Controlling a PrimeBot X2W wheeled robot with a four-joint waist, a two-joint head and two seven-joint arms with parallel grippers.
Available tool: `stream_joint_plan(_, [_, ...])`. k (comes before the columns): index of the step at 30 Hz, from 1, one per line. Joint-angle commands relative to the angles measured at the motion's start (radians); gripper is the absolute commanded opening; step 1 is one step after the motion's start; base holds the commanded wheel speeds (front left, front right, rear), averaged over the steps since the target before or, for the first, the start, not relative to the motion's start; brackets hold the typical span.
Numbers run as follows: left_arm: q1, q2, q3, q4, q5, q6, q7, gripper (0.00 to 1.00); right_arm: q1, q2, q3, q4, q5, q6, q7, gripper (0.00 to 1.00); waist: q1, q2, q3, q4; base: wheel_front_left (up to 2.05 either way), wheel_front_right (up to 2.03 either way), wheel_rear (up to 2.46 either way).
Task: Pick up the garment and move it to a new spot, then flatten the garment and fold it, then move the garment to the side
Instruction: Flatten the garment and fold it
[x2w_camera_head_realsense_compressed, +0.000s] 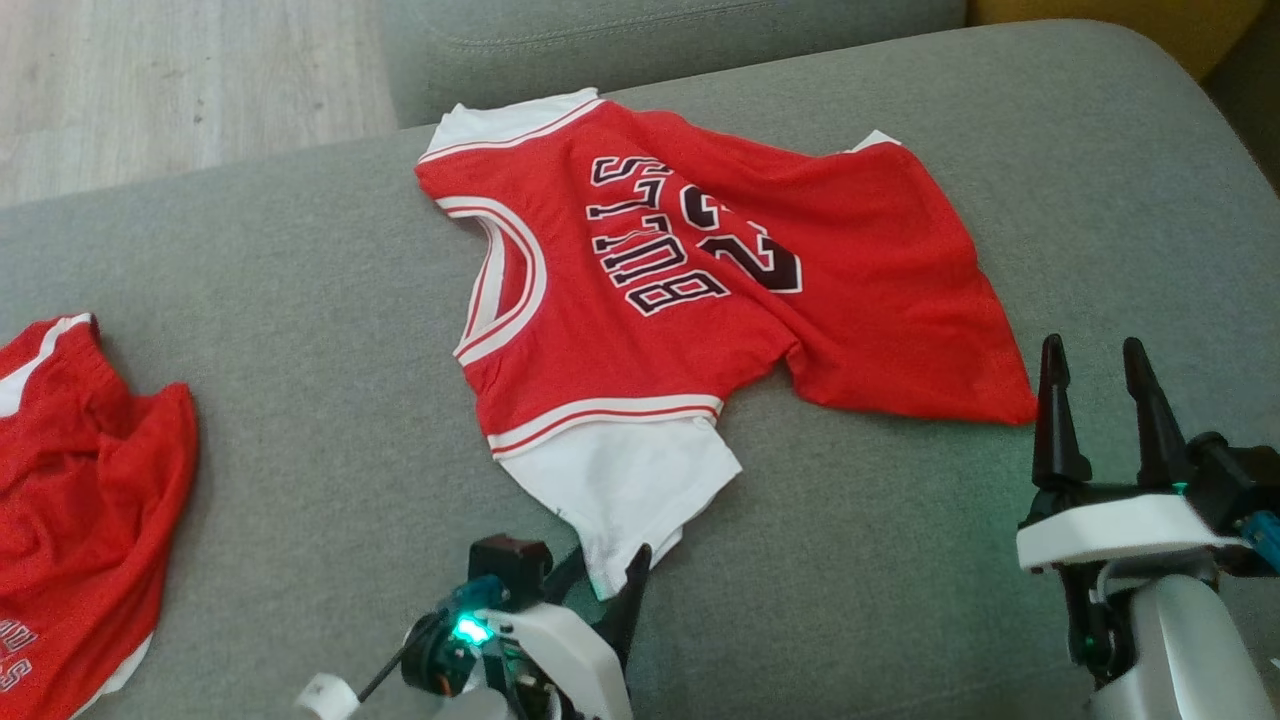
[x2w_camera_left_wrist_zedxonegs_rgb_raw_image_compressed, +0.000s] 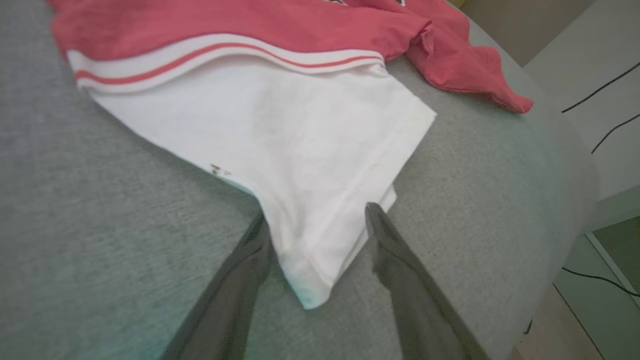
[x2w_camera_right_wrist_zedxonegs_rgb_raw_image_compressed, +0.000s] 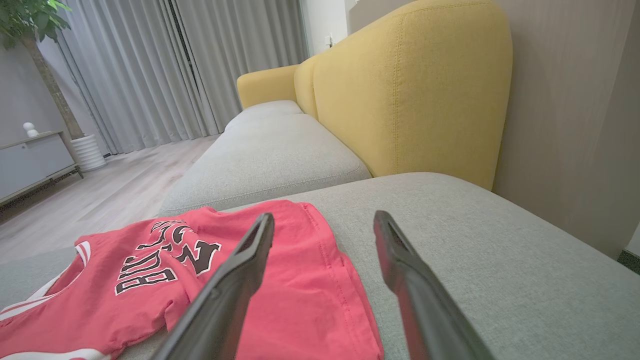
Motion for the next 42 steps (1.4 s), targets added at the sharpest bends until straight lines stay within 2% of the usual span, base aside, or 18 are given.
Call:
stream_joint_plan(1, [-0.004,0.002,0.016,-0.032,-0.009,-0.010,-0.015,0.53,-0.047,-0.004,0.026,-0.025,0.006,-0.001,-0.011,1.00,-0.0001,0.0000,-0.001,-0.003,0.00,0.00,0.00])
stream_joint_plan(2, [-0.004,0.001,0.013,-0.039,-0.014,-0.018,-0.022,0.35,-0.048,-0.004,0.026,-0.023,0.006,-0.001,-0.011,1.00,-0.0001,0.0000,-0.002,-0.005,0.00,0.00,0.00])
stream_joint_plan(3, [-0.005,0.001,0.011,-0.045,-0.016,-0.024,-0.030,0.00,-0.049,-0.004,0.026,-0.021,0.005,-0.001,-0.011,1.00,-0.0001,0.0000,-0.002,-0.007,0.00,0.00,0.00])
stream_joint_plan(7, [-0.013,0.000,0.019,-0.061,-0.021,-0.029,-0.076,0.00,-0.052,-0.004,0.018,-0.016,-0.001,-0.001,-0.011,1.00,-0.0001,0.0000,-0.003,-0.009,0.00,0.00,0.00])
stream_joint_plan(16, [-0.041,0.006,0.112,-0.086,-0.026,0.000,-0.264,0.00,-0.053,-0.004,-0.011,0.027,-0.024,-0.001,-0.011,1.00,-0.0001,0.0000,-0.005,0.021,0.00,0.00,0.00])
stream_joint_plan(20, [-0.047,0.011,0.150,-0.099,-0.029,0.007,-0.316,0.00,-0.056,-0.004,-0.029,0.076,-0.040,-0.001,0.003,1.00,-0.0001,0.0000,-0.007,0.040,0.00,0.00,0.00])
stream_joint_plan(31, [-0.043,0.012,0.199,-0.157,0.004,0.005,-0.352,0.00,-0.116,-0.004,-0.123,0.268,-0.029,-0.001,0.096,1.00,-0.0001,0.0000,0.002,0.086,0.00,0.00,0.00])
stream_joint_plan(42, [-0.026,0.002,0.251,-0.213,0.050,-0.005,-0.355,0.00,-0.206,-0.004,-0.184,0.484,-0.034,-0.001,0.073,1.00,-0.0001,0.0000,0.024,0.109,0.00,0.00,0.00])
